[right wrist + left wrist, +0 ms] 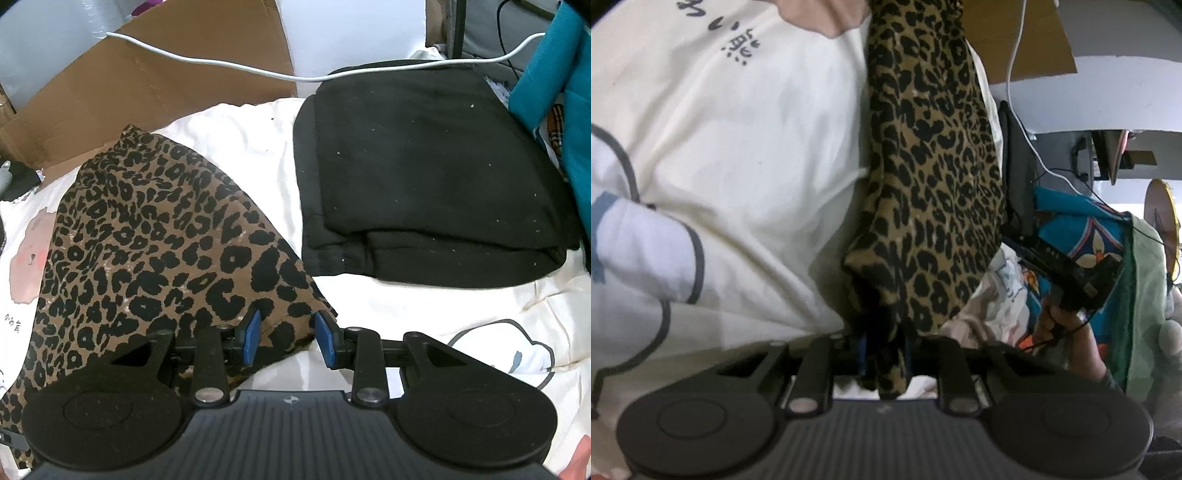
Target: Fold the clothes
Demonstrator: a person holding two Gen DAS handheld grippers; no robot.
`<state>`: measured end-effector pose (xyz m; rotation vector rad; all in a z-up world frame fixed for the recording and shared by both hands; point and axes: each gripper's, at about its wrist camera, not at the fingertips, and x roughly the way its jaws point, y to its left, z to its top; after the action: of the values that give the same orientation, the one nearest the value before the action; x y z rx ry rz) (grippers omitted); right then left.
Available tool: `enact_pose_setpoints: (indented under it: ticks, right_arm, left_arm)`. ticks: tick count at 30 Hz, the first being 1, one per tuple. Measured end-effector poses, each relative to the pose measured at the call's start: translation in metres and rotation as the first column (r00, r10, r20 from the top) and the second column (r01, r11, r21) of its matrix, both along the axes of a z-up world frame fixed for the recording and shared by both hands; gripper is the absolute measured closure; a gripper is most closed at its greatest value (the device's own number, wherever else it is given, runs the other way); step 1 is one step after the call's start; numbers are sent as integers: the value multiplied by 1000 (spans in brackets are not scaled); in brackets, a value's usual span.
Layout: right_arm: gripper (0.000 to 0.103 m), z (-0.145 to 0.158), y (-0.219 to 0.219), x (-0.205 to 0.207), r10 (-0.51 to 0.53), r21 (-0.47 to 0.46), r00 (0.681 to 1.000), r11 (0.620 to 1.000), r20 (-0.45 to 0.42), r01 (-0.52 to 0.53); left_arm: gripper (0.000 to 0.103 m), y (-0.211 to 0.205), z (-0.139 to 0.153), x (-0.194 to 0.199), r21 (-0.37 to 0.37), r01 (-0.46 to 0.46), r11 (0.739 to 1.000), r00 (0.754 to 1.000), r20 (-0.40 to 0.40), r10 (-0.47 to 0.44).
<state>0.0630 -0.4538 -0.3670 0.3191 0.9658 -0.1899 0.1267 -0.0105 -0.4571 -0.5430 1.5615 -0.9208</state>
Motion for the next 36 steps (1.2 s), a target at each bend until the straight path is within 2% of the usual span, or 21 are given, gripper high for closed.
enact_pose_setpoints:
  ticks: [3,4,5,8,15,21,23,25,27,31,36]
  right_arm:
    - [61,-2,-2,1,-6,3,1000,1000,-7,6]
    - [58,-2,-3,1,-8,2,1000,1000,-7,8]
    - [58,-2,-4,1,-9,1,1000,1000,-7,9]
    - [58,-3,-6,3,-8,-7,1000,1000,-7,8]
    - [58,-15,-19,15,3,12,1000,1000,-25,-3]
    - [57,-22,-25,24,57,38,998,998,-31,-56]
    - [66,-22,-26,25,76,49,997,996,-28,-75]
    - [85,-20,-26,25,107,55,994,993,-26,-106]
    - [92,-17,-26,25,129,46,991,991,-28,-128]
    - [95,-14,-30,28,128,47,991,991,-31,-126]
    - [96,-20,-40,29,80,101,997,992,-23,-77]
  left_arm:
    - [84,-3,-2,-1,9,-5,1000,1000,6,5]
    - [86,-4,-2,-1,15,-6,1000,1000,4,6]
    - [93,-5,-3,-1,22,-6,1000,1000,2,6]
    - [96,-4,-1,-1,32,-7,999,1000,3,7]
    - [96,-9,4,-1,52,3,999,1000,23,-4]
    - [91,-12,3,-1,56,-5,998,1000,26,3]
    - [89,-12,3,-1,55,-12,998,1000,24,10]
    - [86,-12,3,0,52,-16,999,1000,22,15]
    - [84,-12,3,-1,47,-17,999,1000,23,16]
    - [79,-9,2,-2,36,-21,999,999,26,20]
    - [77,-4,1,-5,21,-27,999,999,31,26]
